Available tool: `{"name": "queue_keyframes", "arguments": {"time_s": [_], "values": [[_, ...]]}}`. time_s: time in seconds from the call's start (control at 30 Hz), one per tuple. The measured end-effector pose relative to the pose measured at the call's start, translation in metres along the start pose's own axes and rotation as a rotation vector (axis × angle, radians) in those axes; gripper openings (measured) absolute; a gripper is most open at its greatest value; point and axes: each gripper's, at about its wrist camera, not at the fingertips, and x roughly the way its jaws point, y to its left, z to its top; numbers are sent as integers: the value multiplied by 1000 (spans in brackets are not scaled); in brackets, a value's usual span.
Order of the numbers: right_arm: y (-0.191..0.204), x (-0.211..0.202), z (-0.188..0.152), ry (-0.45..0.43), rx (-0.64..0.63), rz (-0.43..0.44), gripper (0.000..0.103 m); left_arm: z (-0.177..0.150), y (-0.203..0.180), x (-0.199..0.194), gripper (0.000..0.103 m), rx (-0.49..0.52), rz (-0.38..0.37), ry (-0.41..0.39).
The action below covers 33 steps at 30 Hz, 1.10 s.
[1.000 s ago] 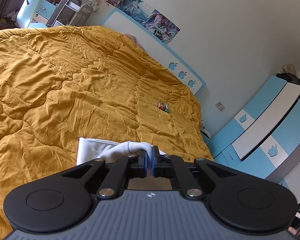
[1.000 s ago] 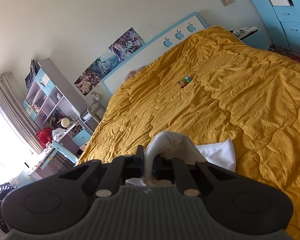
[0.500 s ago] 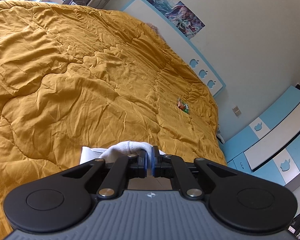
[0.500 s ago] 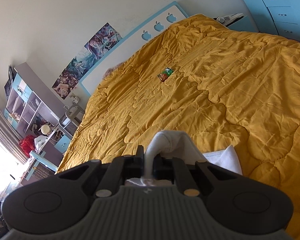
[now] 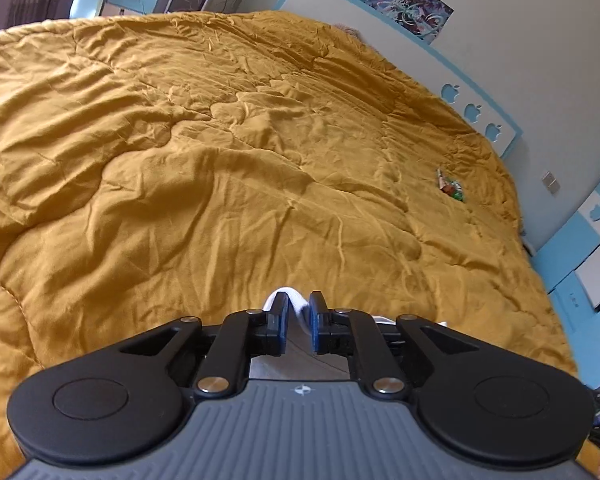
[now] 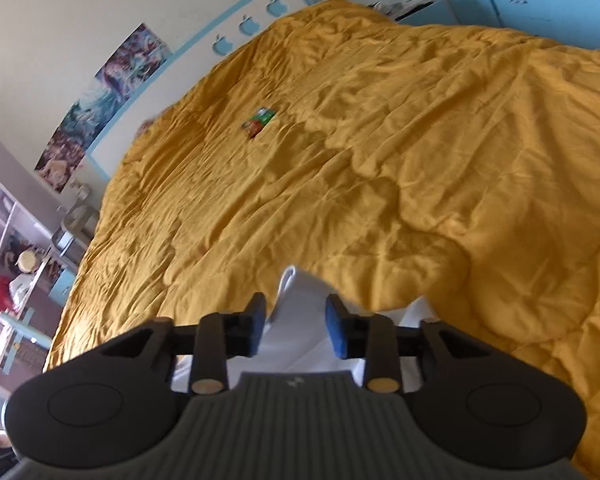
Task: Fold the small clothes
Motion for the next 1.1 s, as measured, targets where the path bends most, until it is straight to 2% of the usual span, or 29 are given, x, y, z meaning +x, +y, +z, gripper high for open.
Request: {"name": "queue_keyframes", "arguments": {"time_s": [0.03,0.07,0.1,0.2,0.3,0.37,0.47,0.57,0.67,0.73,0.83,0.93,1.0,1.1], "values": [[-6,-9,1,-74,3,-33,54,-3,0,-2,28,25,20,-23],[-12,-17,2,-117,7,-45,58,-6,0,-5,34,60,44,-50],[-19,-24,3,-138,15,-53,58,-8,-1,-8,34,94,57,-67],[-37,-46,4,-64,10,-47,58,-13,-6,-22,41,190,55,-114],[-39,-75,-9,-16,-82,-41,58,-13,-16,-42,53,291,80,-175],[-36,-107,-26,-4,-160,-33,58,-12,-20,-57,57,305,71,-192],[-36,-149,-53,42,-167,32,63,-12,-22,-85,61,278,21,-163],[-42,-179,-83,106,-87,127,69,-25,-20,-122,63,251,-59,-122],[-46,-200,-122,186,4,185,69,-46,-16,-154,64,215,-67,-69],[-49,-205,-143,222,42,193,69,-62,-7,-172,64,145,-83,-22],[-60,-213,-170,193,175,157,70,-87,11,-193,63,2,-140,58],[-81,-215,-184,169,374,208,69,-111,27,-201,63,-126,-196,130],[-89,-215,-186,150,448,248,69,-131,30,-198,63,-158,-238,180],[-97,-203,-185,153,518,260,66,-152,30,-181,63,-168,-253,226]]}}
